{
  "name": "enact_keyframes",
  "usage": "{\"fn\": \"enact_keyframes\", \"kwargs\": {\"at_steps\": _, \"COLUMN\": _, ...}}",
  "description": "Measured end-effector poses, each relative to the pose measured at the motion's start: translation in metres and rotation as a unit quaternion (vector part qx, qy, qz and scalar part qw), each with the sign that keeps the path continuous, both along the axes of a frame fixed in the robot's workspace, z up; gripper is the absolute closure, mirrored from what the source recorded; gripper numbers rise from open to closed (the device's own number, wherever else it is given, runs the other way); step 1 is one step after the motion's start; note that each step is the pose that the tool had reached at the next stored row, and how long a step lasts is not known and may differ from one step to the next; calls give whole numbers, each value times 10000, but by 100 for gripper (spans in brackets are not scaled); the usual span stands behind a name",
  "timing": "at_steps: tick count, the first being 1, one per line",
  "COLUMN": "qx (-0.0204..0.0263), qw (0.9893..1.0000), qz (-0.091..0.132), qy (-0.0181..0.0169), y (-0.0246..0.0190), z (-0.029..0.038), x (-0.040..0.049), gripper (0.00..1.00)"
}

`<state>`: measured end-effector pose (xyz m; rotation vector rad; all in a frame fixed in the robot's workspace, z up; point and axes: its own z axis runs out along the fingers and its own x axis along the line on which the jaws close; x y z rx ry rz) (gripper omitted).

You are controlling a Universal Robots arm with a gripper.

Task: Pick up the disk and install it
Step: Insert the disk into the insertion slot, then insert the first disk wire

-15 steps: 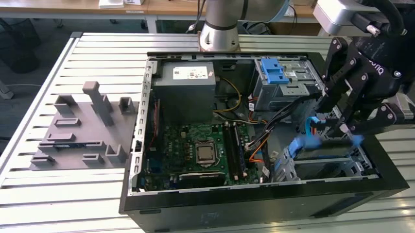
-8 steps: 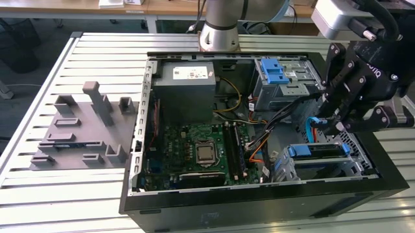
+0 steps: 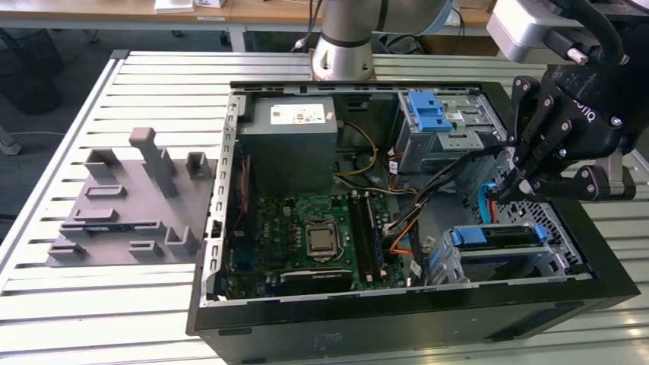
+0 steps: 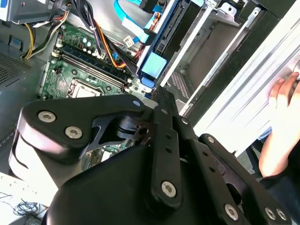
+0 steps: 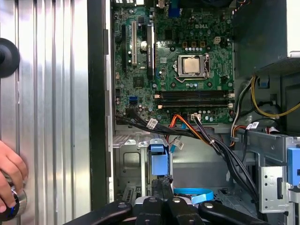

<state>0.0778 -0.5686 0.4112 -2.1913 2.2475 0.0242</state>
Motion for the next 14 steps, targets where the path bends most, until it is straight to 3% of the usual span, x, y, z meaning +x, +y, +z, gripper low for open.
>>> {"fn": "enact_keyframes", "kwargs": {"at_steps": 14, "qx": 0, "qw": 10000, "qz": 0, "qy": 0, "y": 0, "z": -10, "x": 5, "gripper": 89}}
